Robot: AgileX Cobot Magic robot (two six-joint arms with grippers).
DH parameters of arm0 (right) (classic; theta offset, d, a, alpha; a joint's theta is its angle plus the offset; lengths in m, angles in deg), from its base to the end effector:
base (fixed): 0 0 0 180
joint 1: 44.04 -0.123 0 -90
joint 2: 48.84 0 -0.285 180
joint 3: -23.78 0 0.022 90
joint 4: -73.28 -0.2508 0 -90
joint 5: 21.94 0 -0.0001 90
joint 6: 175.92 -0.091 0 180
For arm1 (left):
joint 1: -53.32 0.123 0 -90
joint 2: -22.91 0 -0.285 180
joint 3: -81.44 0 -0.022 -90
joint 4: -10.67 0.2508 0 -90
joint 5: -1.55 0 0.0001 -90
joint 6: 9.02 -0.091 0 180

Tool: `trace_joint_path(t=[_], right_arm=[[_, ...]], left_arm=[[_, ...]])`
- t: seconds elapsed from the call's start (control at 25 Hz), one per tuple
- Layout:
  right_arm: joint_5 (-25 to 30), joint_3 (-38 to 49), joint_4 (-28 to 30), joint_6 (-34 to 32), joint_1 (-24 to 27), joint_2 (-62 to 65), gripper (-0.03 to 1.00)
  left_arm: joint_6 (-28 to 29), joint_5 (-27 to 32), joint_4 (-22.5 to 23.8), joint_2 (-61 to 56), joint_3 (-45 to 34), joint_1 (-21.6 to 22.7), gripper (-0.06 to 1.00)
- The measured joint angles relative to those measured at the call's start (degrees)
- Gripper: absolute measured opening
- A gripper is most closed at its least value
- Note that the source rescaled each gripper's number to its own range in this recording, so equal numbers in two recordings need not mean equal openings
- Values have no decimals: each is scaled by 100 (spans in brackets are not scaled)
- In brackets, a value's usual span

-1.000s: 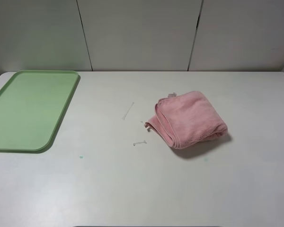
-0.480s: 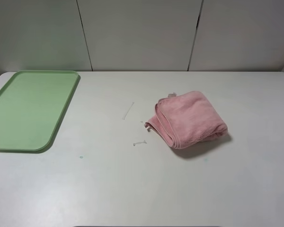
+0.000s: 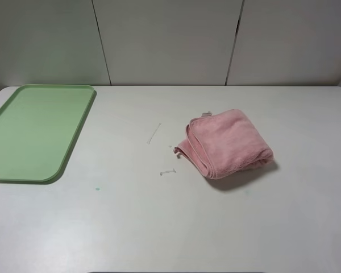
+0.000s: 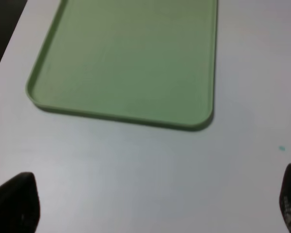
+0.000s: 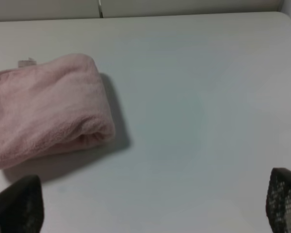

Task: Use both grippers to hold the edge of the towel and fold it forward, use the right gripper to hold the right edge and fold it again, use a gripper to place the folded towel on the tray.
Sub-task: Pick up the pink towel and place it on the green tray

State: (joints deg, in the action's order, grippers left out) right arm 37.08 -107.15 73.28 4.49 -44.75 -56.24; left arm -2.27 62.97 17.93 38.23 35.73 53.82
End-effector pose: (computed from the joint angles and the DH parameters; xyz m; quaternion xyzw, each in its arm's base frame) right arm -0.0036 0.0000 0.2773 -0.0083 0.8456 0.0014 0.5337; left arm 0.0102 0.0102 0.2907 -0.0555 0.8730 0.0370 0.4831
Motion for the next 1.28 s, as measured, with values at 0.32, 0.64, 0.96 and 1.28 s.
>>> trace_joint_path(t=[0.32,0.64,0.96,1.28], right_arm=[[0,0,0,0,0,0,100],[0,0,0,0,0,0,100],[0,0,0,0,0,0,100],[0,0,0,0,0,0,100]], left_arm=[[-189,-4,0,2052,888,0,100],[-543,-218,-104,3723,1695,-311,100],[-562,-958,-62,5120,1864,-1320,100],[-404,-2029,-288,6353,1876,-2142,100]])
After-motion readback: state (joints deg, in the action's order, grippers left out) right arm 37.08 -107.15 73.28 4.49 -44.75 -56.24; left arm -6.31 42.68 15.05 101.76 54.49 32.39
